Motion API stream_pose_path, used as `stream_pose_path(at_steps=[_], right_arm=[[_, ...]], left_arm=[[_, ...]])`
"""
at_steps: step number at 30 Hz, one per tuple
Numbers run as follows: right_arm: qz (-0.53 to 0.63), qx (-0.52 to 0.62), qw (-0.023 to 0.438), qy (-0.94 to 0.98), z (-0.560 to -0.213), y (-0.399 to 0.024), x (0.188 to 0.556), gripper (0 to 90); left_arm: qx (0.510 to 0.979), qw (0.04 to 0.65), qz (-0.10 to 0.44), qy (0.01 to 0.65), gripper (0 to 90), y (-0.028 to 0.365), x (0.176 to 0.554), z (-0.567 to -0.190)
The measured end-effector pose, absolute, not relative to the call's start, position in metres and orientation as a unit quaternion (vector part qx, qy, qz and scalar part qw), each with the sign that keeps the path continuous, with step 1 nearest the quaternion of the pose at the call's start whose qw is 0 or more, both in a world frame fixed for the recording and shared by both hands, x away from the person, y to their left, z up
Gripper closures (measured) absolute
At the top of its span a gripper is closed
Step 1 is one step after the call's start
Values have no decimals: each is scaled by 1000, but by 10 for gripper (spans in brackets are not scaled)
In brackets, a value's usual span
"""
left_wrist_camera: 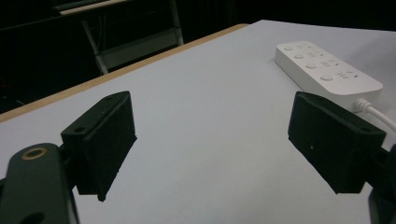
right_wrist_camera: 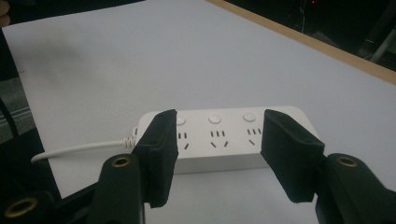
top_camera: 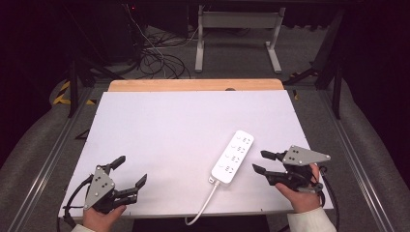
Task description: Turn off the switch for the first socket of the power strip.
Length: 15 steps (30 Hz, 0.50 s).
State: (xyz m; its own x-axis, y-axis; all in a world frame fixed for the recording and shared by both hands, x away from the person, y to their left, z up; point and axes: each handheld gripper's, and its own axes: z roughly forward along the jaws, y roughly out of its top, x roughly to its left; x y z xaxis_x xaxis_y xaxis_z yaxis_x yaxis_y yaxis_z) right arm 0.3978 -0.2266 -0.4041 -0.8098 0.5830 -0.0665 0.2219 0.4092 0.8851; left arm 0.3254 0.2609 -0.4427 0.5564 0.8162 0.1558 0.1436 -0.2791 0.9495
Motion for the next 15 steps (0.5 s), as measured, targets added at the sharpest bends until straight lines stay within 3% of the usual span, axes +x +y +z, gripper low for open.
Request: stream_pose_path(at_steps=[15], right_arm=[[483,219,172,830,-395,-190,413,457]], left_arm=[[728,496,334,335,153,261,327,-444]])
